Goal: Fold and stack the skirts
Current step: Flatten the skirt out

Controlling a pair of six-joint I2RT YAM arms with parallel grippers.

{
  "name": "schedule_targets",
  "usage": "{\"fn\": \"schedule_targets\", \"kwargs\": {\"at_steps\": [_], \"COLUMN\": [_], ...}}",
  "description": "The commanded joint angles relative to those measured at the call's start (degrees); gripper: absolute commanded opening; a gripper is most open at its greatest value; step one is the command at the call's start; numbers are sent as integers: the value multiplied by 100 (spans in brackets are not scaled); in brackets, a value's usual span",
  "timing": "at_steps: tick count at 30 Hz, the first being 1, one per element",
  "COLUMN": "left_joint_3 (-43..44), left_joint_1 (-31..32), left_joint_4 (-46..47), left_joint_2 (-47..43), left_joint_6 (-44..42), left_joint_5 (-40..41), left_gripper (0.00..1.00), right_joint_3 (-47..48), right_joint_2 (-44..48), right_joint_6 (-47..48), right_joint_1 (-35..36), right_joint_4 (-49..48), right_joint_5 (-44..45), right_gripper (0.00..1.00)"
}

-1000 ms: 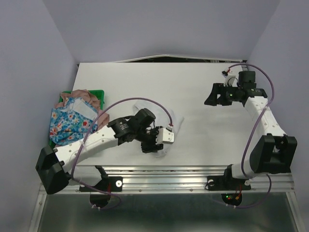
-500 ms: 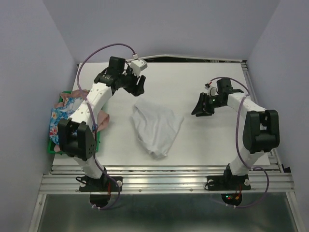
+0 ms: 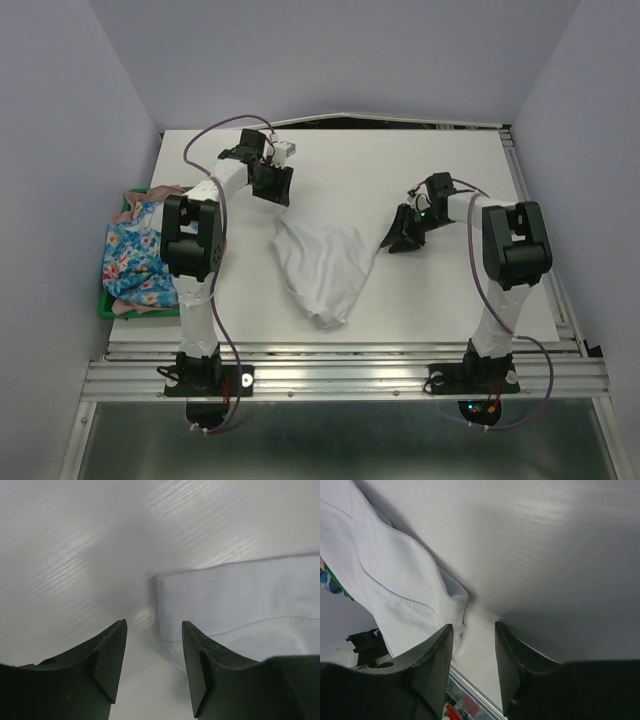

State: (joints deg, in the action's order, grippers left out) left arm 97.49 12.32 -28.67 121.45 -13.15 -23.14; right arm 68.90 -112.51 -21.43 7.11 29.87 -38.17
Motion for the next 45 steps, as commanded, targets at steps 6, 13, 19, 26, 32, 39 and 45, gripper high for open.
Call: {"fn": "schedule_targets", "kwargs": {"at_steps": [6, 13, 19, 26, 32, 39, 45], "left_joint_3": [235, 182, 138, 314, 270, 858, 808], "left_joint_1": [8, -1, -10, -19, -71, -212, -212], "left_joint_4": [221, 274, 370, 441, 406, 362, 1299], "left_joint_2": [177, 353, 441, 713, 635, -891, -2492], "left_joint_6": [84, 128, 172, 339, 322, -205, -302], "left_joint_5": [-95, -384, -560, -815, -886, -684, -499], "left_gripper": [56, 56, 56, 52, 6, 0, 0], "right_joint_3": [185, 237, 299, 290, 693, 2324, 4076], "right_joint_2": [-553, -720, -816, -773, -747, 316, 1124], "right_joint_6": [-423, -520, -476, -380, -29, 692, 1210], "right_joint_1": [246, 413, 414, 414, 414, 168, -413], "right_joint_4": [-684, -833, -816, -772, -544, -43, 98], "right_joint_5": [-190, -384, -428, -560, -481, 397, 1011], "right_gripper": [46, 48, 47, 46, 1, 1, 1]}}
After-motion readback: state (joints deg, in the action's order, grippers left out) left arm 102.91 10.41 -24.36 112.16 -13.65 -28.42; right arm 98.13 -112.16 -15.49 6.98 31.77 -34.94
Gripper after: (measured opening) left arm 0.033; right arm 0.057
